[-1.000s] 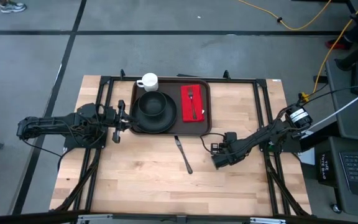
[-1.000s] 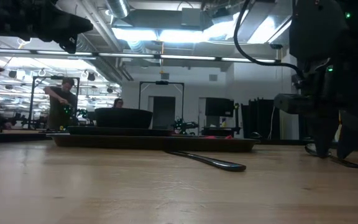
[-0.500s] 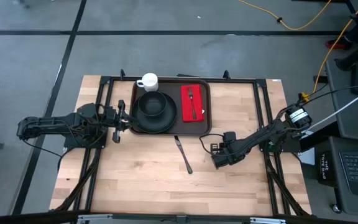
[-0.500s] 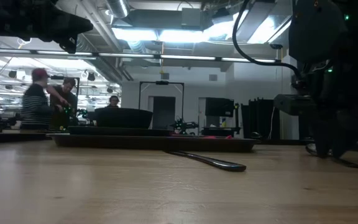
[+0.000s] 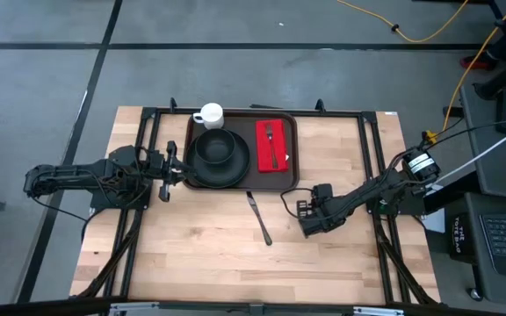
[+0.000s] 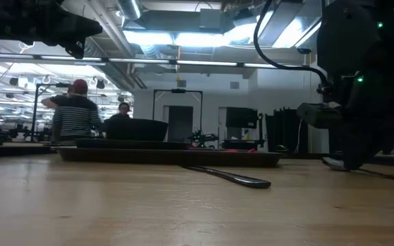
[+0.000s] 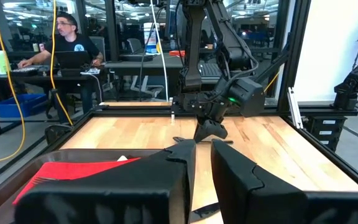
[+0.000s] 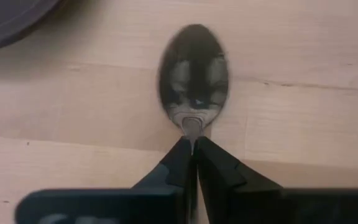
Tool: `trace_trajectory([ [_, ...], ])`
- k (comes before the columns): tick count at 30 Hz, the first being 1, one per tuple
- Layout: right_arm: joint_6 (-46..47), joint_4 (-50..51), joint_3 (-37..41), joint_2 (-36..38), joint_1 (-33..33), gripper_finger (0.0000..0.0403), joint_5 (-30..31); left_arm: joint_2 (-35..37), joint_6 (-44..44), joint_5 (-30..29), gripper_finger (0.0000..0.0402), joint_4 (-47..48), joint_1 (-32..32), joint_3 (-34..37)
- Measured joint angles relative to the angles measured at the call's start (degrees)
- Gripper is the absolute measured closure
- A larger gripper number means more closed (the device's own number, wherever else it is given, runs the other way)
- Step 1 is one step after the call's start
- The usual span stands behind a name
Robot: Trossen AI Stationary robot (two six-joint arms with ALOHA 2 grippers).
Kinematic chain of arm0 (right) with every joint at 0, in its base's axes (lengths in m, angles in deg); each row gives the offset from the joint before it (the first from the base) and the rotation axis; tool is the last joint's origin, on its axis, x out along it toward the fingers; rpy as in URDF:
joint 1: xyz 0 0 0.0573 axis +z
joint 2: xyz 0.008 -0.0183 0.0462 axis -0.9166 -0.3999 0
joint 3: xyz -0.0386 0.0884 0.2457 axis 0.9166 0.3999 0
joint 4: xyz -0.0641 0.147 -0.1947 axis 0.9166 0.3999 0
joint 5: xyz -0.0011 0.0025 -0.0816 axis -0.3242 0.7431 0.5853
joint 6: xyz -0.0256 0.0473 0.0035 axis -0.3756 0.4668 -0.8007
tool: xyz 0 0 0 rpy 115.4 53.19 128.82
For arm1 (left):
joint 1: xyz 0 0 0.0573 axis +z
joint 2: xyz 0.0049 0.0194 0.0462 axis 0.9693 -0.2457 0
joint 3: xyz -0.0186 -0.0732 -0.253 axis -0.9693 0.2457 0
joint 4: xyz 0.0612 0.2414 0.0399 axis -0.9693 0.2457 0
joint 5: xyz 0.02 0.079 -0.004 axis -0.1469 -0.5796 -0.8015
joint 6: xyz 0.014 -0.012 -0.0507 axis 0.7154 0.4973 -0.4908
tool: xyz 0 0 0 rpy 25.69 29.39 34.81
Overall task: Set up tray
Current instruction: Put the silver spoon on the red napkin to the left of the silver fork
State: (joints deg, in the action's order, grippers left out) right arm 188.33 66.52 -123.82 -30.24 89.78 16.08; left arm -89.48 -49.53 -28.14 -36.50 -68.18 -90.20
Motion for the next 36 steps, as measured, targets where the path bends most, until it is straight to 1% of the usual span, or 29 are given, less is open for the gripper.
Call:
trace_trajectory([
  [6,-0.88,-0.2,-0.09,0.09,0.02,0.0393,0.13,0.0,0.0,-0.01,0.0355,0.01,0.0,0.01],
  [10,-0.9,-0.22,-0.11,0.11,0.04,0.0396,0.13,0.0,0.0,0.0,0.0355,0.0,0.0,0.0],
  [19,-1.28,-0.76,-0.11,0.11,0.07,0.0354,-1.37,0.0,0.0,0.0,0.0356,0.02,0.0,0.02],
  [24,-4.5,-1.39,-0.14,0.13,0.04,0.0338,-2.99,0.0,0.0,0.0,0.0358,0.02,0.0,0.02],
  [36,-8.61,-1.87,-0.15,0.17,0.04,0.0332,-3.16,0.0,-0.01,0.0,0.0358,0.02,0.0,0.02],
])
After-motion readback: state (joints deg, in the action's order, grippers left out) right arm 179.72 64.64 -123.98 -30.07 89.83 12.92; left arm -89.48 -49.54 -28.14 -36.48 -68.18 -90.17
